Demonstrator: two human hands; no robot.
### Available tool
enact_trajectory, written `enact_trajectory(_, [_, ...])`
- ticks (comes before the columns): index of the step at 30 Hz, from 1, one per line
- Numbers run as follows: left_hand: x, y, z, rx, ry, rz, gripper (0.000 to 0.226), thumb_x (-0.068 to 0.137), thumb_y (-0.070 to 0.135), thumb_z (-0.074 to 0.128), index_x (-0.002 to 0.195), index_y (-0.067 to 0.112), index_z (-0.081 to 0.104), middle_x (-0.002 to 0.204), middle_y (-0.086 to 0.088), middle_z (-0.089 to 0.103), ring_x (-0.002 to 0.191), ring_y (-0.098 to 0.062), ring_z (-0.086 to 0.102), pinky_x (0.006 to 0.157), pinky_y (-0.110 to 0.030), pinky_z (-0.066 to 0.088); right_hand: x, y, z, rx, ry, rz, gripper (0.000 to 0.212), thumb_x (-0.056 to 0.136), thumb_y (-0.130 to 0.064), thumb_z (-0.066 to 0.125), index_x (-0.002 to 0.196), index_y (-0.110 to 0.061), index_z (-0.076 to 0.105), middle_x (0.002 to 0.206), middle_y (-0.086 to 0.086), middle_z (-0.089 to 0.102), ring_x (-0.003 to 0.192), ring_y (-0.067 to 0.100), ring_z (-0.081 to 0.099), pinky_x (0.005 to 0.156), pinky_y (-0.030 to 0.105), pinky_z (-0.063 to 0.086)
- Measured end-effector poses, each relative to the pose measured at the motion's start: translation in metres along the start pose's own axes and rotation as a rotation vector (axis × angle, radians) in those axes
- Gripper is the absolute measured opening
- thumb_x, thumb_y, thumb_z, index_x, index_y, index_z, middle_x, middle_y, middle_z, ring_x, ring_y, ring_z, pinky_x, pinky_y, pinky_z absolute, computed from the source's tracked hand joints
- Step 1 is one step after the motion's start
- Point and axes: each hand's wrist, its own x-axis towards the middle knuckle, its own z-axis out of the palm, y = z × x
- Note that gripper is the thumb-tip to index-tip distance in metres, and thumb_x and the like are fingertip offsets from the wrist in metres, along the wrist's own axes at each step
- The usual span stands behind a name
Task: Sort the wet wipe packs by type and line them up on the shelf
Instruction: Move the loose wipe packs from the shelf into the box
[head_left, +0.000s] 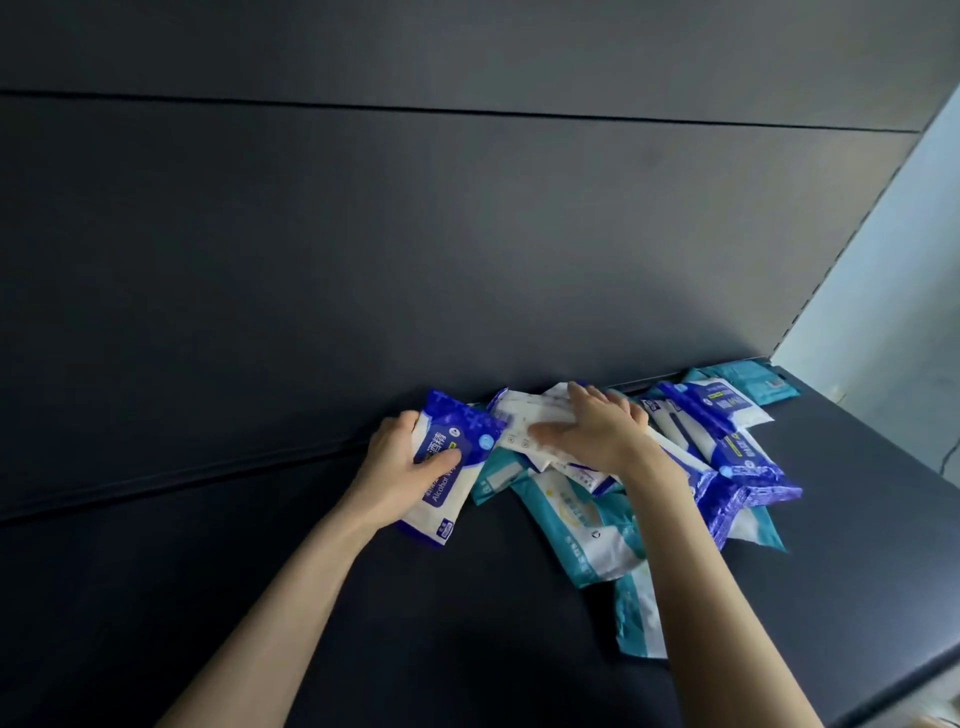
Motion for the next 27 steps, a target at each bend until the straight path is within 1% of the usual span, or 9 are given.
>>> enact_trajectory(4, [-0.001,0.003,0.003,0.120,0.060,0.046,0.031,0.081,0.030,0.071,0.101,0.012,0.055,0.113,-0.001,0.049,0.112,-0.020,0.045,0.097,-0.044,0.041,0.010,-0.002,-0.004,-0.052,0.004,-0.014,0.078,0.077,-0.061,0.061,0.137,-0.018,0.037,0.138,0.006,0.039,0.129,0.028,0.028,0.105,0.039,0.021])
enact_trajectory(8, [-0.003,0.001,0.001,0.046,-0.007,0.026,0.036,0.076,0.038,0.074,0.099,0.020,0.052,0.102,0.002,0.065,0.095,-0.018,0.063,0.085,-0.049,0.051,0.008,-0.004,-0.002,0.030,0.170,-0.065,0.078,0.068,-0.055,0.075,0.124,-0.012,0.042,0.121,0.005,0.049,0.113,0.026,0.037,0.097,0.036,0.027])
enact_trajectory(11, [-0.002,0.001,-0.001,0.133,0.014,0.024,0.040,0.074,0.046,0.073,0.097,0.022,0.052,0.099,0.007,0.066,0.095,-0.018,0.062,0.089,-0.049,0.047,0.004,-0.010,-0.005,0.141,0.266,-0.118,0.069,0.065,-0.045,0.081,0.110,-0.010,0.042,0.109,0.005,0.053,0.098,0.022,0.039,0.082,0.031,0.032])
enact_trajectory(14, [-0.005,0.002,0.001,0.273,0.087,0.020,0.040,0.076,0.050,0.069,0.094,0.020,0.050,0.106,0.007,0.061,0.106,-0.017,0.053,0.097,-0.044,0.036,-0.002,-0.014,-0.006,0.289,0.260,-0.129,0.065,0.070,-0.031,0.082,0.114,-0.011,0.039,0.109,0.008,0.056,0.090,0.023,0.045,0.072,0.031,0.034])
enact_trajectory(17, [-0.016,0.009,0.004,0.395,0.221,0.067,0.038,0.079,0.048,0.068,0.093,0.019,0.047,0.109,0.005,0.052,0.109,-0.018,0.043,0.093,-0.038,0.030,-0.006,-0.013,-0.004,0.413,0.307,-0.147,0.067,0.075,-0.025,0.079,0.128,-0.012,0.040,0.120,0.006,0.057,0.099,0.026,0.053,0.077,0.032,0.040])
enact_trajectory(20, [-0.024,0.019,0.004,0.032,0.227,0.077,0.033,0.082,0.029,0.071,0.089,0.011,0.044,0.091,0.005,0.063,0.086,-0.013,0.062,0.075,-0.034,0.051,-0.009,-0.009,-0.001,0.593,0.375,-0.147,0.050,0.078,-0.023,0.077,0.121,-0.015,0.052,0.106,-0.001,0.065,0.092,0.020,0.063,0.080,0.035,0.049])
enact_trajectory(23, [-0.027,0.031,0.003,-0.228,0.205,0.026,0.028,0.081,0.020,0.073,0.091,0.007,0.051,0.084,0.001,0.068,0.072,-0.009,0.068,0.057,-0.019,0.052,-0.018,-0.008,-0.004,0.932,0.419,-0.103,0.031,0.080,-0.019,0.075,0.103,-0.015,0.055,0.089,-0.004,0.067,0.073,0.012,0.065,0.065,0.029,0.053])
enact_trajectory(25, [-0.027,0.040,0.005,-0.362,0.173,-0.013,0.027,0.080,0.019,0.074,0.095,0.005,0.057,0.086,-0.002,0.071,0.071,-0.010,0.069,0.060,-0.021,0.054,-0.024,-0.006,-0.012,1.135,0.445,-0.067,0.029,0.081,-0.016,0.074,0.102,-0.014,0.054,0.089,-0.002,0.068,0.072,0.011,0.068,0.060,0.025,0.054])
enact_trajectory(27, [-0.026,0.048,0.012,-0.448,0.112,-0.048,0.029,0.080,0.021,0.074,0.098,0.004,0.060,0.088,-0.005,0.073,0.076,-0.015,0.071,0.069,-0.032,0.057,-0.030,-0.002,-0.020,1.241,0.481,-0.036,0.028,0.082,-0.015,0.072,0.104,-0.013,0.054,0.091,0.000,0.069,0.076,0.015,0.069,0.063,0.027,0.055])
